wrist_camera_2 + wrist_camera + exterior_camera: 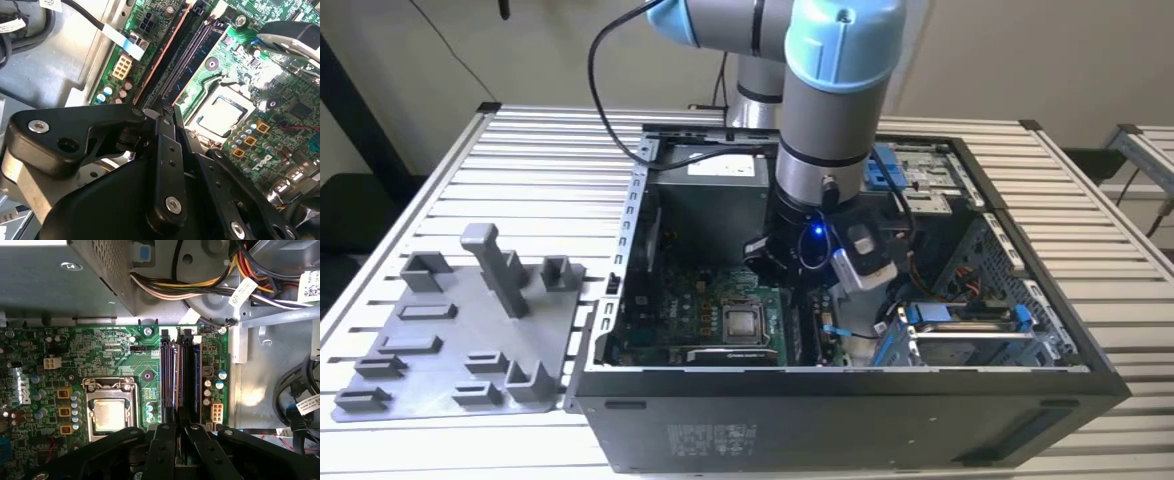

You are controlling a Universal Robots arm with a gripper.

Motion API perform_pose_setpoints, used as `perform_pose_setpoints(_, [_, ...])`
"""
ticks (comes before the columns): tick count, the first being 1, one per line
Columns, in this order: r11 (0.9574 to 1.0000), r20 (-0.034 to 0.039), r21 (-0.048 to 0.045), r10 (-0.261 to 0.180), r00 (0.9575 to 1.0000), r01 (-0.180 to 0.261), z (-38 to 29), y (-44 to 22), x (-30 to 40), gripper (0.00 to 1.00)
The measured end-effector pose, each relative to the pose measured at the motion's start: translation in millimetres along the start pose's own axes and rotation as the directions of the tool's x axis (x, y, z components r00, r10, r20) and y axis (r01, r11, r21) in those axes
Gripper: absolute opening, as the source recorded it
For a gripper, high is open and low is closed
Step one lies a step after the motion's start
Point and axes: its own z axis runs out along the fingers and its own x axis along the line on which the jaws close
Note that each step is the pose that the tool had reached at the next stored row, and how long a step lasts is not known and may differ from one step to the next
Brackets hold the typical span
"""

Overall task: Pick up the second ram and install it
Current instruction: 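Insert the second ram into the second slot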

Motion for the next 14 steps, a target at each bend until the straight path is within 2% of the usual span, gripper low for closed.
perform_pose_setpoints(14, [0.9994, 0.0002, -0.0016, -0.034, 0.9994, 0.034, 0.8, 0.0, 0.1, 0.14])
